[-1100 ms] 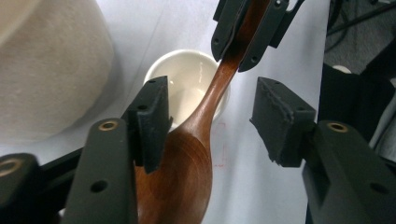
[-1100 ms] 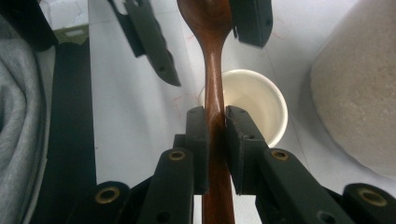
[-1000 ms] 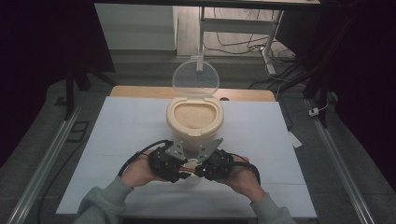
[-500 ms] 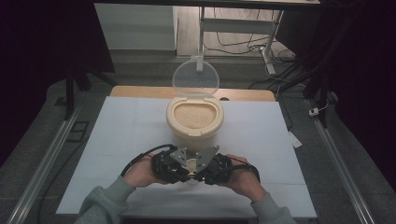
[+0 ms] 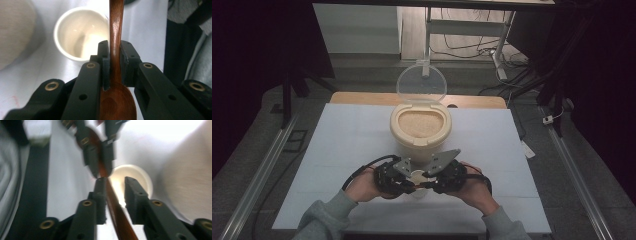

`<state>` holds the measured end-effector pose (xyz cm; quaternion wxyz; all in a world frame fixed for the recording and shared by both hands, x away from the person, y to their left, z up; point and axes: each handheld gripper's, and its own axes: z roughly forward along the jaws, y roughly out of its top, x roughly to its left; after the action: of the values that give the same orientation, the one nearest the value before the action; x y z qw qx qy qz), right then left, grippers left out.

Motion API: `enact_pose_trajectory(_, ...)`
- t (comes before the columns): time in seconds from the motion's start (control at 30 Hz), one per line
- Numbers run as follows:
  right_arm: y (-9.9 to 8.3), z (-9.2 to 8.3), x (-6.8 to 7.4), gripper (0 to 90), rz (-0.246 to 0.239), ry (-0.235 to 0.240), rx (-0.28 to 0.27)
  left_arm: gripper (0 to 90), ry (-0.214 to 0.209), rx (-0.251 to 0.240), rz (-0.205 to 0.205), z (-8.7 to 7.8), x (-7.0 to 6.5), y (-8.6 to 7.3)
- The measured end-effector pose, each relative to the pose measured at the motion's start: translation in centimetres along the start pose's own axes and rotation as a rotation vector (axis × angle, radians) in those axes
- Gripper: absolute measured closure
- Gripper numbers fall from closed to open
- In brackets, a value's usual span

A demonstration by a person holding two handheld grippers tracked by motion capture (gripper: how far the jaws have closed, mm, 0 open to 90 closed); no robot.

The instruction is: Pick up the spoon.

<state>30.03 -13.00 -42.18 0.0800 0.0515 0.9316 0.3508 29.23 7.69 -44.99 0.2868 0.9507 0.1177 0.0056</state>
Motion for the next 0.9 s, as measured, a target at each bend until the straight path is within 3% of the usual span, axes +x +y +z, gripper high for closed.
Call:
enact_pose_trajectory(0.13, -0.7, -1.6, -0.8, 52.5, 0.141, -0.082, -0.137, 79.0, 0.047, -0.052, -0.021, -0.8, 0.2, -0.3)
enact_pose_trajectory(0.17, -0.7, -1.6, -0.8, 52.5, 0.141, -0.082, -0.137, 79.0, 0.059, -0.066, -0.025, -1.1, 0.2, -0.3)
enact_pose_trajectory(0.2, -1.1, -2.3, -1.1, 48.1, 0.206, -0.120, -0.188, 79.0, 0.069, -0.080, -0.028, -1.3, 0.2, -0.4)
enact_pose_trajectory(0.23, -1.1, -2.3, -1.1, 48.1, 0.206, -0.120, -0.188, 79.0, 0.080, -0.091, -0.031, -1.5, 0.2, -0.5)
enact_pose_trajectory(0.27, -1.6, -2.8, -1.2, 44.2, 0.260, -0.160, -0.231, 79.0, 0.092, -0.103, -0.034, -1.7, 0.2, -0.5)
enact_pose_trajectory(0.33, -1.8, -3.0, -1.2, 42.8, 0.287, -0.171, -0.253, 79.0, 0.110, -0.125, -0.039, -2.1, 0.3, -0.7)
enact_pose_trajectory(0.37, -2.3, -3.3, -1.3, 38.3, 0.339, -0.187, -0.294, 79.1, 0.121, -0.135, -0.041, -2.2, 0.3, -0.7)
enact_pose_trajectory(0.4, -2.3, -3.3, -1.3, 38.3, 0.339, -0.187, -0.294, 79.1, 0.129, -0.144, -0.045, -2.3, 0.2, -0.7)
enact_pose_trajectory(0.43, -2.8, -3.5, -1.3, 36.0, 0.390, -0.191, -0.344, 79.0, 0.134, -0.154, -0.046, -2.4, 0.2, -0.8)
enact_pose_trajectory(0.47, -2.8, -3.5, -1.3, 36.0, 0.390, -0.191, -0.344, 79.0, 0.138, -0.160, -0.048, -2.5, 0.2, -0.8)
enact_pose_trajectory(0.57, -3.4, -3.4, -1.4, 31.8, 0.457, -0.211, -0.369, 79.1, 0.162, -0.177, -0.052, -2.7, 0.1, -0.8)
enact_pose_trajectory(0.63, -3.5, -3.3, -1.4, 31.0, 0.467, -0.212, -0.371, 79.1, 0.176, -0.193, -0.058, -2.7, 0.1, -0.8)
enact_pose_trajectory(0.9, -3.4, -1.8, -0.9, 31.3, 0.536, -0.166, -0.403, 79.1, 0.214, -0.231, -0.062, -2.8, -0.2, -0.7)
